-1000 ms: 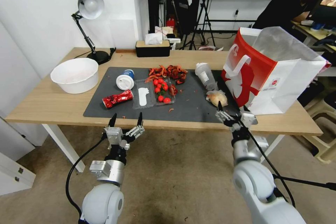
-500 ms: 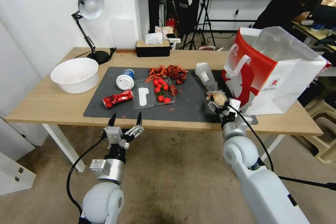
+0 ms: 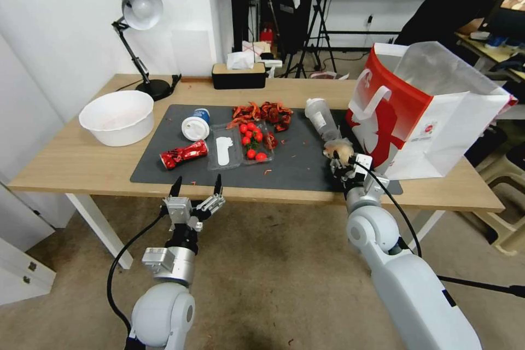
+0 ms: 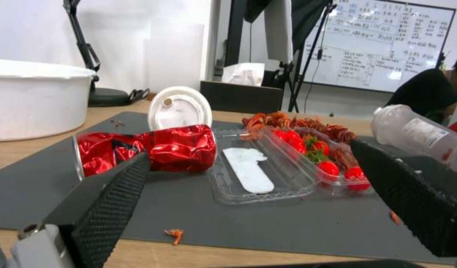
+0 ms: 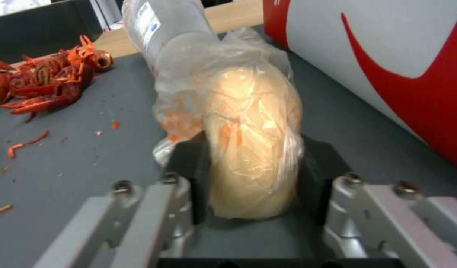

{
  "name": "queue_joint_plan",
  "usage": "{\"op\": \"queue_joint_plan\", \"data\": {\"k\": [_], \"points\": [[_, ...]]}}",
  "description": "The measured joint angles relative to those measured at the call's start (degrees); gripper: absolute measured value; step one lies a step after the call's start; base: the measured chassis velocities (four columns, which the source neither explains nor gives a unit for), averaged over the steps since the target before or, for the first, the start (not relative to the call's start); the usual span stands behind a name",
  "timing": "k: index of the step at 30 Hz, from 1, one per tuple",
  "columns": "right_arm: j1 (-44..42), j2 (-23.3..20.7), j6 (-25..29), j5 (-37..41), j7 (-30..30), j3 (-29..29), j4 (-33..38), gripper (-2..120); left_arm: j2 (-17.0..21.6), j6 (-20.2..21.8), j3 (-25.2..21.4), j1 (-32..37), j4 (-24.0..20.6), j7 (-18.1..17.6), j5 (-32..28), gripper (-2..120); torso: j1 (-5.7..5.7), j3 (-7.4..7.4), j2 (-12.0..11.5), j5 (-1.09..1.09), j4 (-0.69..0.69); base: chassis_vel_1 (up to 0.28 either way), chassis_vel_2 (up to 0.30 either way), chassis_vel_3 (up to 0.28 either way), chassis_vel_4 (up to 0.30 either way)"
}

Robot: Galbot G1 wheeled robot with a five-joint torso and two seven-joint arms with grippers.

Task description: Pick up the trash from the table and place it into the takeout bag.

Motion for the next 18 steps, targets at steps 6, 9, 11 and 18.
{"op": "queue_joint_plan", "data": {"k": [6,9,11,18], "points": [[-0.43,0.09,0.05,0.17,-0.23,-0.17,0.45,14,-0.31,-0.02,-0.02,-0.10,0.11,0.00,0.16,100,0.00,0.00,0.00,0.00,0.00,0.000,0.000,0.000,0.000],[-1.10,-0.01,0.47,0.29,-0.43,0.05,1.87,9,-0.30,-0.07,-0.01,0.10,0.06,-0.01,0.18,100,0.00,0.00,0.00,0.02,0.00,0.000,0.000,0.000,0.000],[-1.76,-0.15,1.88,0.84,-1.42,0.45,3.53,7,-0.24,-0.09,-0.01,0.21,-0.05,-0.01,0.18,100,0.00,0.00,0.00,0.01,0.01,0.000,0.000,0.000,0.000],[-6.16,-2.53,11.71,6.22,-17.71,6.10,14.96,7,0.13,-0.22,-0.06,0.97,-0.76,-0.02,0.16,100,0.00,0.00,0.00,0.01,0.00,0.000,0.000,0.000,0.000]]}}
